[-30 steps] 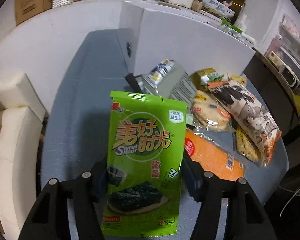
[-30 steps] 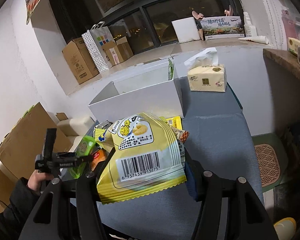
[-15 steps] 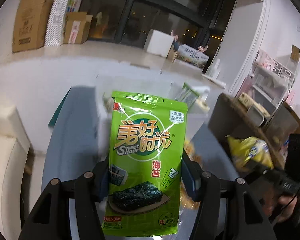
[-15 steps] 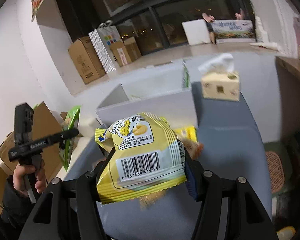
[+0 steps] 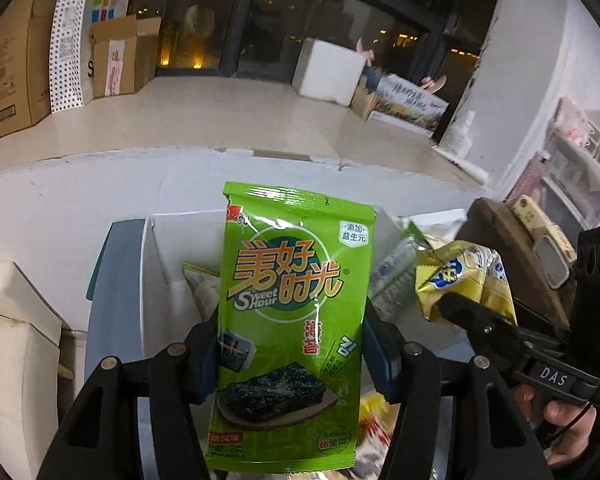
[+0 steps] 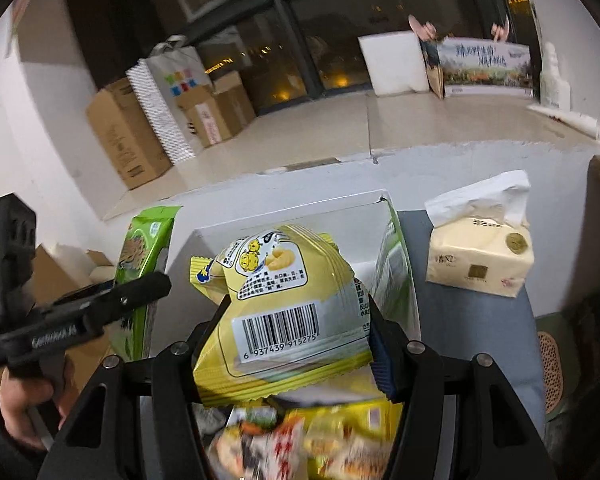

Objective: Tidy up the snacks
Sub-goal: 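Move both packets into the white box and open both tools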

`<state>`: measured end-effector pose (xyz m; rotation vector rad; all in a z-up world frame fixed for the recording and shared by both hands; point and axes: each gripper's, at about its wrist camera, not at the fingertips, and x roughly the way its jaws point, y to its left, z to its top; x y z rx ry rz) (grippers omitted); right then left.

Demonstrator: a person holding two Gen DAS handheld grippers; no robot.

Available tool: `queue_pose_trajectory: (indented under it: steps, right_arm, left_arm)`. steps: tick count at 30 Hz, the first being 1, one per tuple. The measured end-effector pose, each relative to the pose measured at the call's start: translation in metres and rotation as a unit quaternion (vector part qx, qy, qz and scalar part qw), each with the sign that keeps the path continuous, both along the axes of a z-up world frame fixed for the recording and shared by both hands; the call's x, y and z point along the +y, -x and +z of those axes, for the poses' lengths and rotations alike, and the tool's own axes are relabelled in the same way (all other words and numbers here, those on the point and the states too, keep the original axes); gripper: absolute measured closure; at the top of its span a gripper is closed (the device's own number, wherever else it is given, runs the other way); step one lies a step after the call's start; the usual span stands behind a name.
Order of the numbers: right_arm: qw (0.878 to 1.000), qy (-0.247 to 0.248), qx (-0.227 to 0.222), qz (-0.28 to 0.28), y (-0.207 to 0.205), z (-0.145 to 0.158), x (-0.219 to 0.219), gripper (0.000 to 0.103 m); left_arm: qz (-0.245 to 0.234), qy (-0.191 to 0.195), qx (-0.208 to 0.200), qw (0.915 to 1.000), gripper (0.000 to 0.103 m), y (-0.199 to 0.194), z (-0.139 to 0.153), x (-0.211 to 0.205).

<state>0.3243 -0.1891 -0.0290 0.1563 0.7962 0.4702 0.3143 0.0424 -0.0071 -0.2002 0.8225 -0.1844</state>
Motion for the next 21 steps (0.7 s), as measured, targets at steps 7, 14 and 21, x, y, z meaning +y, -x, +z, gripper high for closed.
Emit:
queue_pose_trajectory:
  steps: [7,14,21]
  right_arm:
    - [1.0,-0.008,0.018,-0.013,-0.034,-0.008,0.0,0.006]
    - [1.0,-0.028,-0.001,-0.009,-0.019,-0.001,-0.008,0.0]
    - [0.998,-0.03,-0.043,0.017,0.035,0.019,-0.018,0.0]
  left_arm:
    - [0.034,-0.014,0.044,0.9984,0.001,-0.02,-0.027,0.014]
    - [0.04,0.002,0.035,0.9986,0.0,0.001,-0.029,0.025]
    - [0.028,0.007,-0.003,0.9996,0.0,0.069,-0.014,0.022]
